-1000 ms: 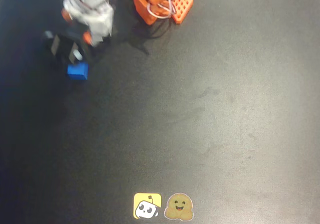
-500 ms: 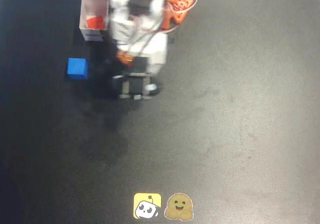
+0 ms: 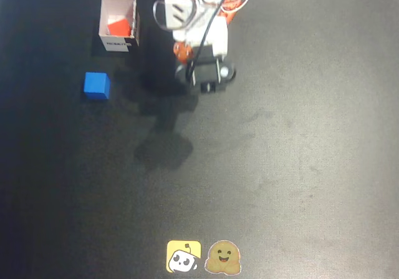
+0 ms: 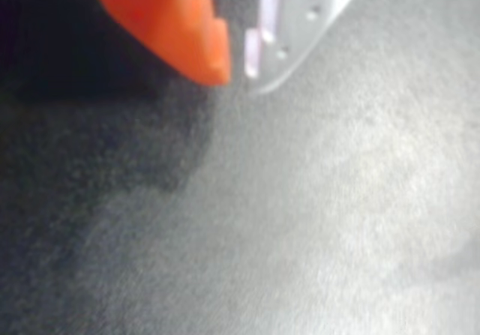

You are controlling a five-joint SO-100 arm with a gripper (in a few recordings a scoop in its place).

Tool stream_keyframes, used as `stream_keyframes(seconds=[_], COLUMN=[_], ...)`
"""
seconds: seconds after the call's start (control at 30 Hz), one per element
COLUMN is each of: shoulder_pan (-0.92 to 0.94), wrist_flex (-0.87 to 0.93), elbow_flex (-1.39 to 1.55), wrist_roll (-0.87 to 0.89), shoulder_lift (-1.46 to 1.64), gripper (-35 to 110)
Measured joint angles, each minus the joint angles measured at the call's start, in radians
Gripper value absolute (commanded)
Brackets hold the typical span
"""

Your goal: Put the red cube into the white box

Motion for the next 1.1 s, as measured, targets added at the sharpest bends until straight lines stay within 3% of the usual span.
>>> stream_keyframes(seconds=[0.23,1.1], shoulder_pan=[-0.005,0.015], wrist_flex=[0.021,0.009], elbow_flex=[0.206,0.276], wrist_roll=[-0.008,-0.023], shoulder_lift=[0.285,0.305], gripper=[0,0])
